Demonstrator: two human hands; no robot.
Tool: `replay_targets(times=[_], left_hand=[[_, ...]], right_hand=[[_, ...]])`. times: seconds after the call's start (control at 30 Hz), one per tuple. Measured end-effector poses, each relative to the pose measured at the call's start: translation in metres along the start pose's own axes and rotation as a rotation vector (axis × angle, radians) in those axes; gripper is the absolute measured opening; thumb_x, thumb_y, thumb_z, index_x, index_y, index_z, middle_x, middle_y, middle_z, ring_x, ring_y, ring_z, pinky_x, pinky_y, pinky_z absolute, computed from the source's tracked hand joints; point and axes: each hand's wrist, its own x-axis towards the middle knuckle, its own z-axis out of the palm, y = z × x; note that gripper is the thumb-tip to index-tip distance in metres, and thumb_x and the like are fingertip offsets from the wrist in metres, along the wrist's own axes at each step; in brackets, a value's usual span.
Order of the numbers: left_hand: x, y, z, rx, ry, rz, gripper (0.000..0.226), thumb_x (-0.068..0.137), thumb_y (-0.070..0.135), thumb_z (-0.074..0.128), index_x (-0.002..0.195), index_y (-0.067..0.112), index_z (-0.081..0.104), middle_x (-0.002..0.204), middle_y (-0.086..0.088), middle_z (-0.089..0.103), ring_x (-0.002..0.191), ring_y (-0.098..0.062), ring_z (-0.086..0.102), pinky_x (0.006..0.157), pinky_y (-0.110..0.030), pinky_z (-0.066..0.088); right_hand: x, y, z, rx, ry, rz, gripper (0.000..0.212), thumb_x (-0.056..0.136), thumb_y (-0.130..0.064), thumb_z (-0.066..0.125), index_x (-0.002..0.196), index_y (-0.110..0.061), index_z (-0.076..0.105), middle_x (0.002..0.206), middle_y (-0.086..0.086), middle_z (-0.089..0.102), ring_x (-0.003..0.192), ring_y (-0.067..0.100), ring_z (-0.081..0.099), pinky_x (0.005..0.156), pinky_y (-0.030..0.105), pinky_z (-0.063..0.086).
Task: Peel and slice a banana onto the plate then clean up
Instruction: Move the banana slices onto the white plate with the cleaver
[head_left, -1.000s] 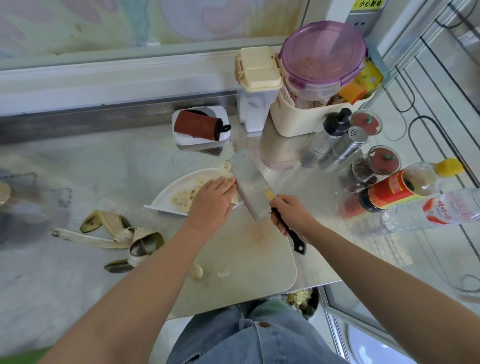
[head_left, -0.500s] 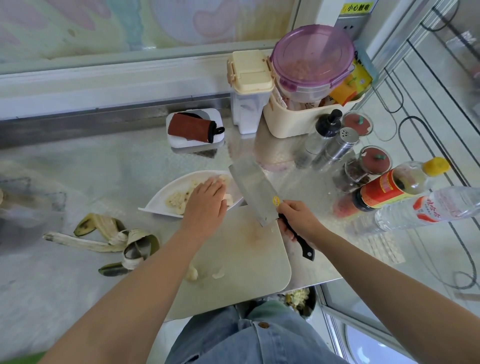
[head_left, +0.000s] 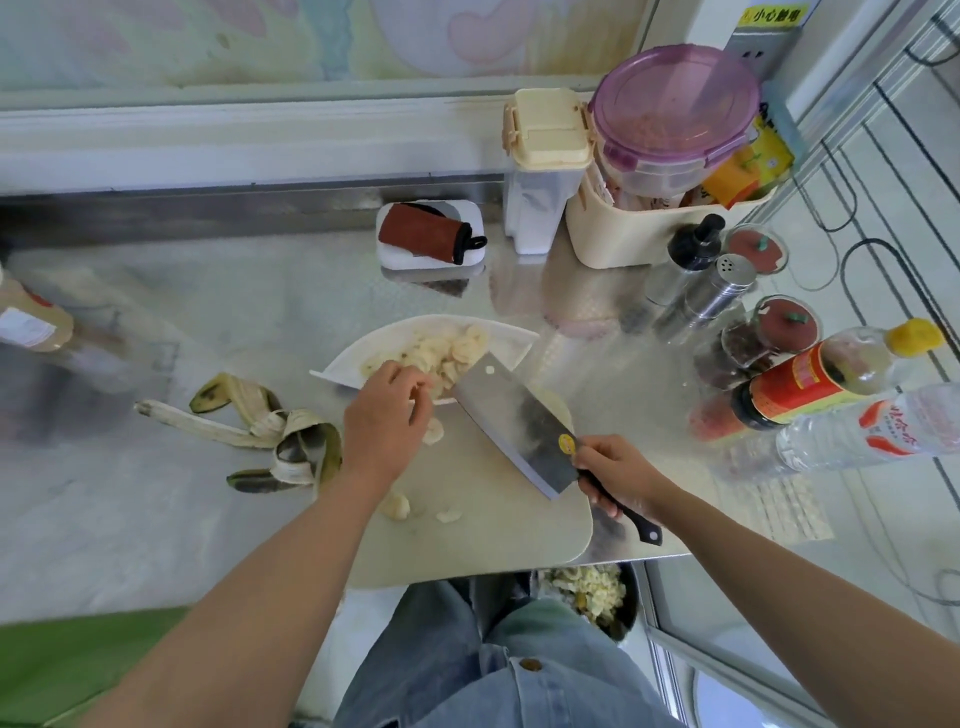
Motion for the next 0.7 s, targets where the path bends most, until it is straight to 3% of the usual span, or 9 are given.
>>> replay_targets(times=[0.13, 0.27, 0.7], left_hand=[[-0.036, -0.015, -0.004, 0.039, -0.029, -0.118, 0.009, 0.09, 0.022, 0.056, 0.091, 0.016, 0.062, 0.085, -0.001, 0.057, 0.07, -0.02, 0.054, 0.056, -0.031, 0.041], [-0.064, -0.023, 0.001, 0.046, -0.126, -0.268, 0.019, 0.089, 0.023, 0.056, 0.106, 0.016, 0.063, 0.101, -0.004, 0.057, 0.086, -0.022, 0.057, 0.074, -0.037, 0.049], [-0.059, -0.02, 0.015, -0.007, -0.286, -0.341, 0.041, 0.096, 0.024, 0.047, 0.136, 0.017, 0.047, 0.123, -0.01, 0.044, 0.112, -0.025, 0.046, 0.09, -0.034, 0.041]], right_hand=[[-0.008, 0.019, 0.009, -0.04, -0.03, 0.023, 0.033, 0.096, -0.011, 0.041, 0.063, -0.008, 0.044, 0.046, 0.009, 0.046, 0.031, 0.017, 0.034, 0.035, 0.02, 0.027], [-0.01, 0.025, 0.017, -0.081, 0.003, 0.046, 0.033, 0.097, -0.014, 0.043, 0.065, -0.007, 0.045, 0.047, 0.01, 0.047, 0.031, 0.017, 0.035, 0.036, 0.022, 0.027], [-0.015, 0.033, 0.046, -0.041, 0.011, 0.049, 0.034, 0.097, -0.018, 0.043, 0.066, -0.005, 0.048, 0.05, 0.012, 0.051, 0.034, 0.021, 0.04, 0.035, 0.023, 0.034]])
